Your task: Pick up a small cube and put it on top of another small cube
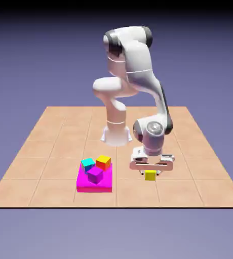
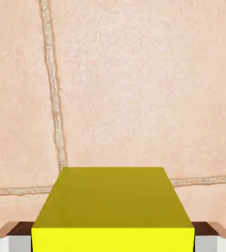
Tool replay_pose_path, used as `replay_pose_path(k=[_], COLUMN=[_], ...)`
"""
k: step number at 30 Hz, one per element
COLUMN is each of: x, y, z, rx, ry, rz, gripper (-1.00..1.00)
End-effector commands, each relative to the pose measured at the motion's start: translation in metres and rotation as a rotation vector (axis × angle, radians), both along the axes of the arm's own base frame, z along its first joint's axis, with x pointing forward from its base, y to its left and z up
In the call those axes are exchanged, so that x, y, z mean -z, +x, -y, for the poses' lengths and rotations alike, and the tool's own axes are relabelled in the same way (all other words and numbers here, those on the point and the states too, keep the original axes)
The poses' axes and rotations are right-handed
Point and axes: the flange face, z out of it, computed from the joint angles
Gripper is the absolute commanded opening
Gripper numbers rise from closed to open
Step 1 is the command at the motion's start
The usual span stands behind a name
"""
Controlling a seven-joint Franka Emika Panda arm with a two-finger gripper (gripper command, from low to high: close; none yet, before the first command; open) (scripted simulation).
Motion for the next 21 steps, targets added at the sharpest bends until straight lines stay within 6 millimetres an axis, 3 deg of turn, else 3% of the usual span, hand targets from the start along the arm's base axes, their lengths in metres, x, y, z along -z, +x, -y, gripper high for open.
replay_pose_path(k=[1,3,4,8,12,13,17,18,19,21], x=[-0.012,-0.037,-0.048,-0.093,-0.146,-0.149,-0.087,-0.087,-0.087,-0.119], y=[0.002,0.005,0.013,0.074,0.096,0.095,0.086,0.086,0.086,0.092], z=[0.000,0.001,0.010,0.119,0.247,0.268,0.263,0.263,0.263,0.266], rx=[0.000,0.000,0.021,0.246,0.472,0.508,0.508,0.508,0.508,0.508], ry=[0.000,0.000,-0.001,-0.005,-0.002,0.000,-0.001,-0.001,-0.001,0.000], rz=[0.000,0.000,0.000,-0.001,-0.001,0.000,0.000,0.000,0.000,0.000], gripper=[-1.00,-1.00,-1.00,-1.00,-1.00,-1.00,-1.00,1.00,1.00,1.00])
